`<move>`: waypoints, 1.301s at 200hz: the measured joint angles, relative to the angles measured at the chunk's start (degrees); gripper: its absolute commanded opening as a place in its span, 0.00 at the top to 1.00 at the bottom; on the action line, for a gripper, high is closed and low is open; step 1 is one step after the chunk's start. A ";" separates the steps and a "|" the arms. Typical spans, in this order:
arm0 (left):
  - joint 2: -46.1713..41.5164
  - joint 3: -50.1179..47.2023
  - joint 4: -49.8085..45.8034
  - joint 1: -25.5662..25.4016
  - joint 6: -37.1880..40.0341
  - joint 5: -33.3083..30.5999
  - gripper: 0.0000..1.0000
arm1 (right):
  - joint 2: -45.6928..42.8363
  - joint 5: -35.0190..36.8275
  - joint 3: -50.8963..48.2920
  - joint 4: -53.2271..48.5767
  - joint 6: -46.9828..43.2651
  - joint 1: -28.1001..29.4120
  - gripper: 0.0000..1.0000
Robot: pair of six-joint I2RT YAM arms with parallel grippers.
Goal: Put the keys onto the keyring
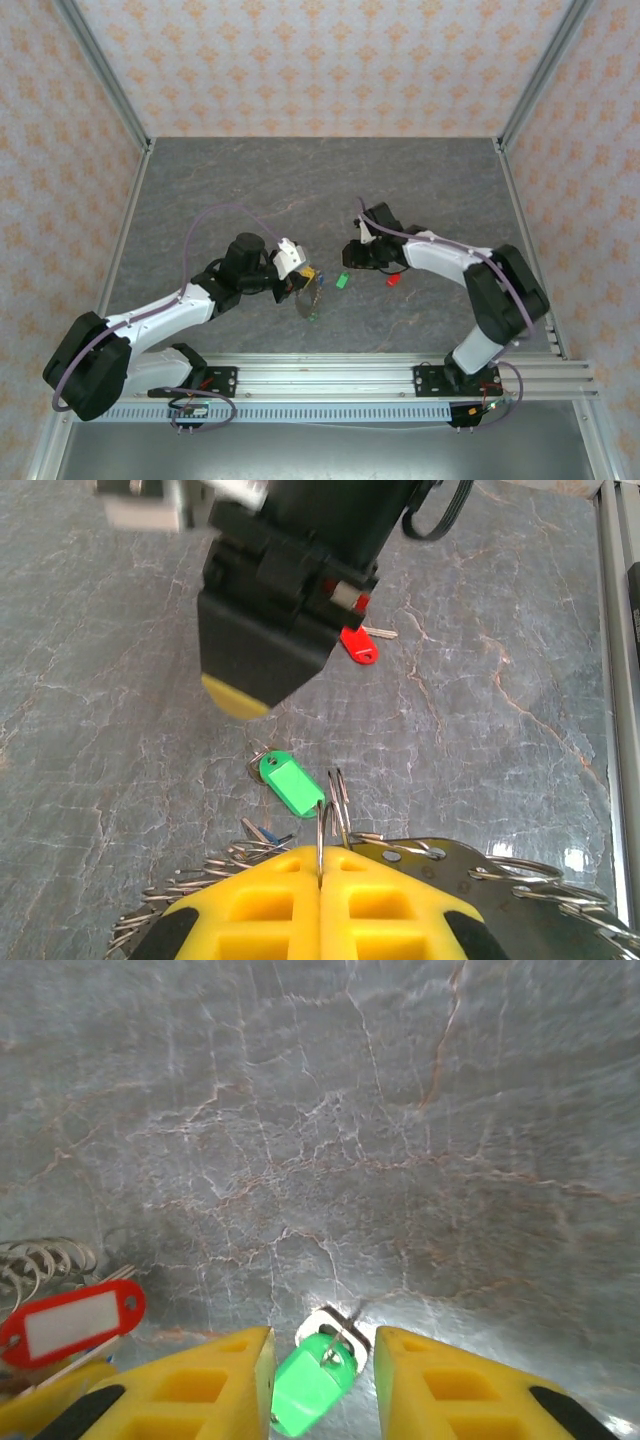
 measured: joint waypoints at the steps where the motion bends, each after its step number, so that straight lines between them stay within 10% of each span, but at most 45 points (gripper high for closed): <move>1: 0.00 0.00 0.04 -0.02 -0.11 -0.04 1.00 | 0.15 -0.04 0.11 -0.07 0.11 0.02 0.68; 154: 0.00 0.00 0.17 0.00 -0.11 -0.59 1.00 | 5.70 2.93 4.61 -8.74 6.01 3.15 0.88; 260: 0.00 0.02 0.13 -0.02 -0.09 -0.57 1.00 | 5.70 5.46 5.53 -8.09 5.81 3.15 0.80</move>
